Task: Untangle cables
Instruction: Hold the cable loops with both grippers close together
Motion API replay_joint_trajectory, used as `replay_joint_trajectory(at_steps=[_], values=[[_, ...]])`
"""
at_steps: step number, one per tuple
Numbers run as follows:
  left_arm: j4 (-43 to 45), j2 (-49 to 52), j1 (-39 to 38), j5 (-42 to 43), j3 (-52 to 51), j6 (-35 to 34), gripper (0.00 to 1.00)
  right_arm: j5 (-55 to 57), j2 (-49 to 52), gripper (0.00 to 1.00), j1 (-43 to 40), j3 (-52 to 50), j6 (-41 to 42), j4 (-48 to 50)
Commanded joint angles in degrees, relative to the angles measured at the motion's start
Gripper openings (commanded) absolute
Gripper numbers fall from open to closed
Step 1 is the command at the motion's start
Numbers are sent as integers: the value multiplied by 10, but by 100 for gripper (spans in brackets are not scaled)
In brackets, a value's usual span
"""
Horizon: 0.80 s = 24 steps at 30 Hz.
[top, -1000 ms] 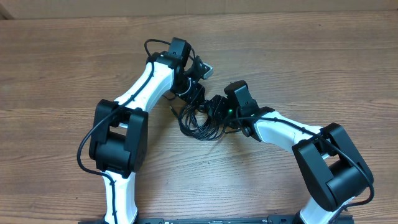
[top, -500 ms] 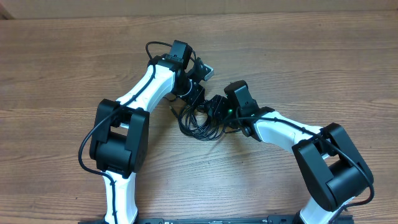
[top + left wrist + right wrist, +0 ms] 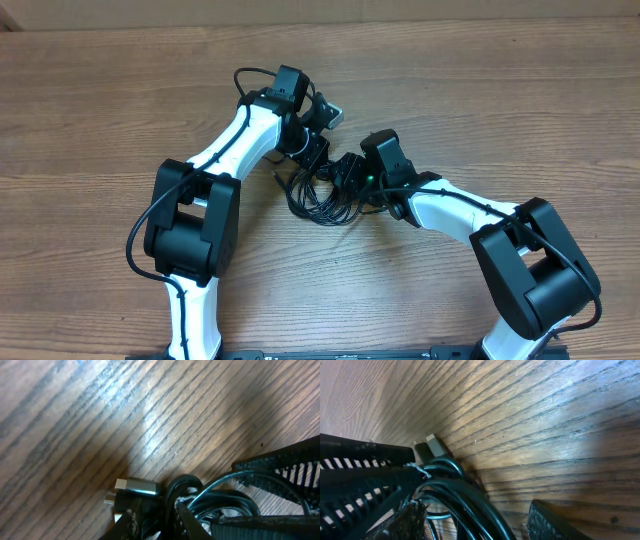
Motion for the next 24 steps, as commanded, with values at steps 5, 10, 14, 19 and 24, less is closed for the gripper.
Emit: replay_joint_trajectory(at_steps=[5, 10, 14, 19, 24], values=[[-1, 11, -4, -14, -14, -8, 4, 7, 15, 66, 3, -12, -2, -18], [2, 10, -4, -10, -13, -8, 4, 18, 15, 66, 3, -12, -4, -11], [-7, 5, -3, -10, -8, -7, 4, 28, 15, 72, 3, -12, -20, 6], [-38, -7, -3, -7, 17, 3, 4, 28, 15, 72, 2, -12, -30, 10], [-58, -9, -3, 29, 36, 17, 4, 28, 15, 76, 2, -12, -33, 13]])
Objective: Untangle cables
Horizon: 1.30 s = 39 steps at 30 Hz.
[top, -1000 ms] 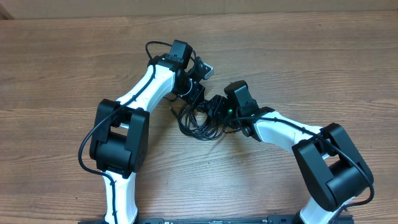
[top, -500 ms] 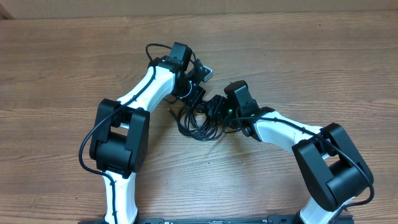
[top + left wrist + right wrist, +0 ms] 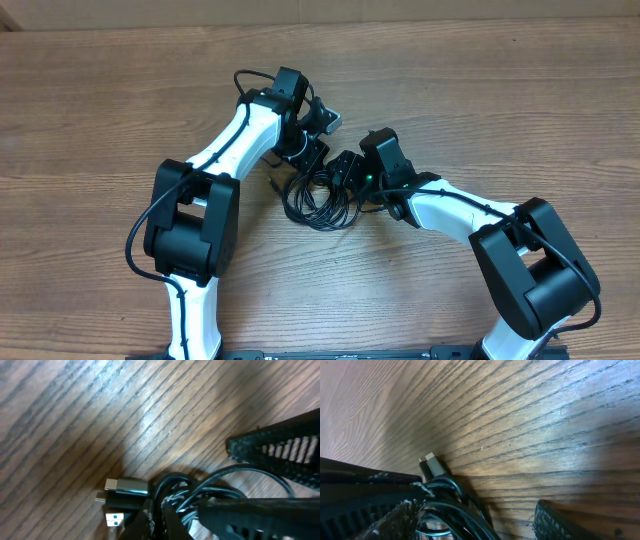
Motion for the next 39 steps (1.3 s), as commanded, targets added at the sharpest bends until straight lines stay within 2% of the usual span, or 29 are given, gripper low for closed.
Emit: replay_joint_trajectory(at_steps=[1, 6, 11, 19, 28, 36, 39], values=[[-7, -9, -3, 38, 21, 27, 4, 17, 15, 76, 1, -12, -13, -2], [-29, -9, -3, 79, 23, 64, 4, 14, 15, 76, 1, -12, -13, -1], [-41, -10, -2, 85, 31, 66, 4, 9, 15, 76, 1, -12, -26, -3], [-56, -10, 24, 160, 44, 76, 4, 7, 15, 77, 1, -12, -26, -3], [-60, -10, 42, 209, 44, 76, 4, -53, 15, 79, 2, -12, -58, 14], [-60, -10, 42, 191, 44, 78, 4, -61, 15, 79, 0, -12, -58, 12], [-63, -10, 42, 136, 44, 77, 4, -61, 15, 79, -8, -12, -58, 8]])
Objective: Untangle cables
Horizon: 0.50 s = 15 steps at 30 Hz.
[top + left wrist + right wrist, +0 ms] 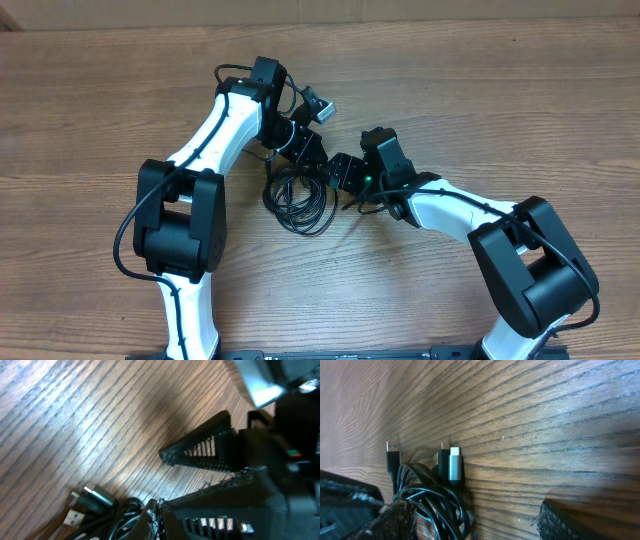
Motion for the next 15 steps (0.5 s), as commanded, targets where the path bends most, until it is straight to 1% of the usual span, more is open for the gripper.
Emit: replay_joint_trajectory(at_steps=[1, 4, 7, 9, 11, 15], values=[[-3, -10, -2, -59, 12, 12, 4, -9, 11, 79, -10, -11, -5, -8], [-2, -9, -3, -110, 12, 11, 6, -25, 11, 79, -19, -11, 2, -20], [1, -8, -3, -124, 10, 11, 16, -63, 11, 77, -20, -11, 3, -28], [1, -8, -3, -126, 9, 11, 24, -80, 11, 77, -20, -11, 7, -31], [0, -8, -3, -126, 7, 12, 27, -80, 11, 77, -18, -11, 15, -39], [0, -8, -3, -125, 7, 14, 27, -79, 11, 77, -18, -11, 15, -41]])
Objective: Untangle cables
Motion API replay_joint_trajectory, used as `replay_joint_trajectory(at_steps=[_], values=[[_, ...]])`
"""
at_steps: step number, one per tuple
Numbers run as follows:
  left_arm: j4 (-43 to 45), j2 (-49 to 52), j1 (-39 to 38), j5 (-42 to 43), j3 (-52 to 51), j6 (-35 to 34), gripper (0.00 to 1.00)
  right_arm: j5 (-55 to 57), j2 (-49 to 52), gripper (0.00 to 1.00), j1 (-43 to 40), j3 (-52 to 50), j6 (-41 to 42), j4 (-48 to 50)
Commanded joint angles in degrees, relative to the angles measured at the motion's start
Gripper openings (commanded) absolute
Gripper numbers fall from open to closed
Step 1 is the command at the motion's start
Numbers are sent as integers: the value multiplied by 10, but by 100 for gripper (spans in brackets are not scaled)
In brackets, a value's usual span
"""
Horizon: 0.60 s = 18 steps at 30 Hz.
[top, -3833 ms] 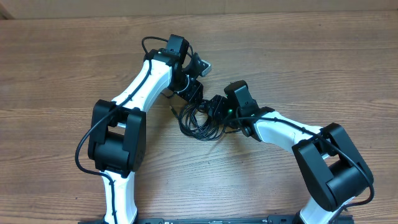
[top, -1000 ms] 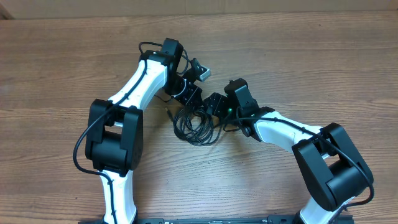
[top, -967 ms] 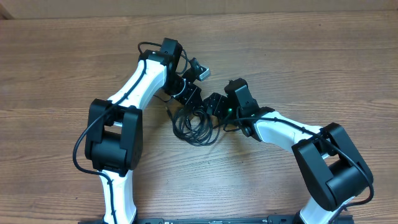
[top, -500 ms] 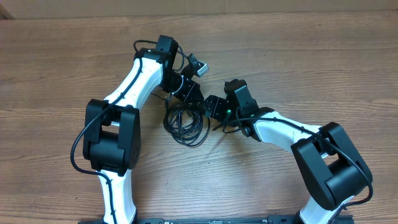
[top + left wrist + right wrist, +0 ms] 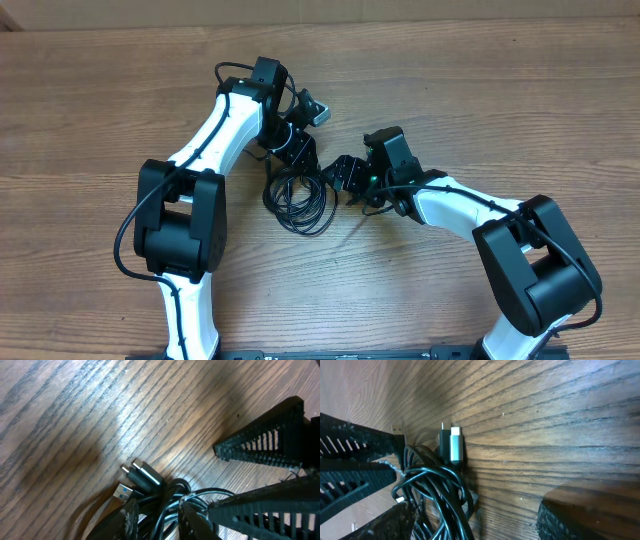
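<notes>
A tangle of black cables (image 5: 297, 197) lies in loose coils on the wooden table (image 5: 500, 80), between the two arms. My left gripper (image 5: 297, 152) sits at the bundle's far end. In the left wrist view its gripper (image 5: 160, 510) is shut on several strands, with a silver plug (image 5: 146, 473) and a blue USB plug (image 5: 122, 491) sticking out beyond it. My right gripper (image 5: 343, 177) stands open at the bundle's right side. In its wrist view the cables (image 5: 435, 495) lie by its left finger, and the silver plug (image 5: 456, 446) points away.
My right gripper's ribbed fingers (image 5: 260, 446) reach into the left wrist view from the right, close to my left fingers. Bare wood surrounds the bundle on all sides in the overhead view.
The cable bundle has stayed in about the same place. My right gripper has shifted a little, and the coils now reach further in between its open fingers. My left gripper still holds the strands.
At first the bundle lay near the table's middle, with my left gripper shut on its strands and my right gripper open against it. Later the left arm stood further left with the bundle still in its grip. The right gripper has stayed open beside the coils throughout.
</notes>
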Motion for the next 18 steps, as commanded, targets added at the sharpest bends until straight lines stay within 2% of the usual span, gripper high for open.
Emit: replay_joint_trajectory(at_steps=[1, 5, 9, 18], values=[[0, -8, -3, -8, 7, 12, 27, -3, 12, 77, 2, -12, 8, -13], [0, -4, -8, -13, 2, 12, 27, -3, 12, 77, 2, -12, 8, -13], [0, 6, -13, -17, -1, 11, 18, -3, 12, 77, 2, -12, 8, -13], [-4, 28, -17, -40, -2, 11, 18, -3, 12, 77, 2, -12, 8, -13]])
